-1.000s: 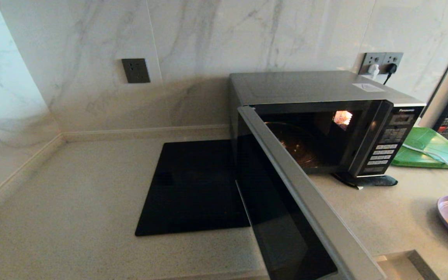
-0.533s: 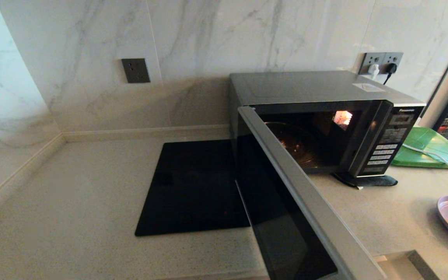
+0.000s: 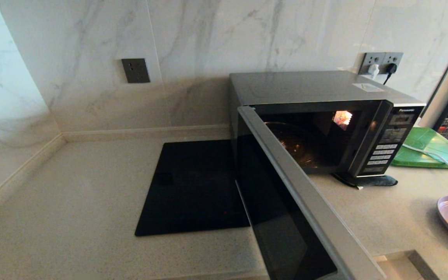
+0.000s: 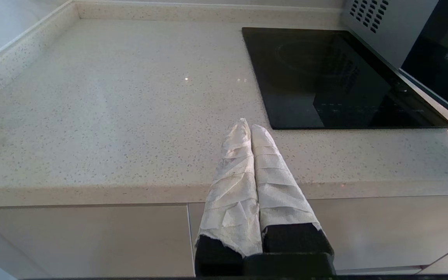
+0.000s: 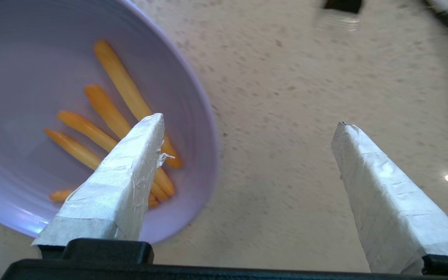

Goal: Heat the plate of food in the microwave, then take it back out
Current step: Put the plate in the microwave oven

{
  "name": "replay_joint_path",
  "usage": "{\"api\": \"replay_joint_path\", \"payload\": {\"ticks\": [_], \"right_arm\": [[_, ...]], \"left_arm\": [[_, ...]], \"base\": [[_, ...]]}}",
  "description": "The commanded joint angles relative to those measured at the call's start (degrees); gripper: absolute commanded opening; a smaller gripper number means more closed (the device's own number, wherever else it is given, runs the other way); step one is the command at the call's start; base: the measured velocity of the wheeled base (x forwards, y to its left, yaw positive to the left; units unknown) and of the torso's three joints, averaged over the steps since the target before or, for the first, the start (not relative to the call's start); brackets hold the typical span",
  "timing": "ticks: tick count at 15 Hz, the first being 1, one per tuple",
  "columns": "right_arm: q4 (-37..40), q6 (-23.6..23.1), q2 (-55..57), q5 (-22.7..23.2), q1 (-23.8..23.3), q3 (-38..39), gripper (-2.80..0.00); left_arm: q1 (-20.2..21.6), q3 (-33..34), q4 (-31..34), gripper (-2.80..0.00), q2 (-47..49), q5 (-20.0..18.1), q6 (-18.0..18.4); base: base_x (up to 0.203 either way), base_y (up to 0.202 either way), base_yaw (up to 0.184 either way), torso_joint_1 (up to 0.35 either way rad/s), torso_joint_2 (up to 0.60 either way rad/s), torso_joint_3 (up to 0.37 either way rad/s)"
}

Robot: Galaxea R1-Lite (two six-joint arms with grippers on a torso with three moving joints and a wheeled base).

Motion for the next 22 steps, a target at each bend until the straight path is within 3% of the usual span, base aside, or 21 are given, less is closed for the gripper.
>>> {"api": "replay_joint_path", "payload": {"ticks": [1,7,22], "right_arm": [[0.3,0.4,1.7,-0.1,0.3,-0.6,0.00],[0.3,2.5,3.0,-2.6,1.4,-0.8,0.00],[0.4,2.6,4.2,-2.6,5.3,-0.6,0.00]], "left_arm": [[0.0,0.0,0.0,-2.80,0.0,0.1,0.0],[0.0,0.0,0.0,-2.80,0.0,0.0,0.0],[0.0,0.0,0.0,-2.80,0.0,0.1,0.0]], "base": [[0.000,0.000,0.000,0.000,0.00,0.000],[0.000,0.000,0.000,0.000,0.00,0.000],[0.000,0.000,0.000,0.000,0.00,0.000]]}}
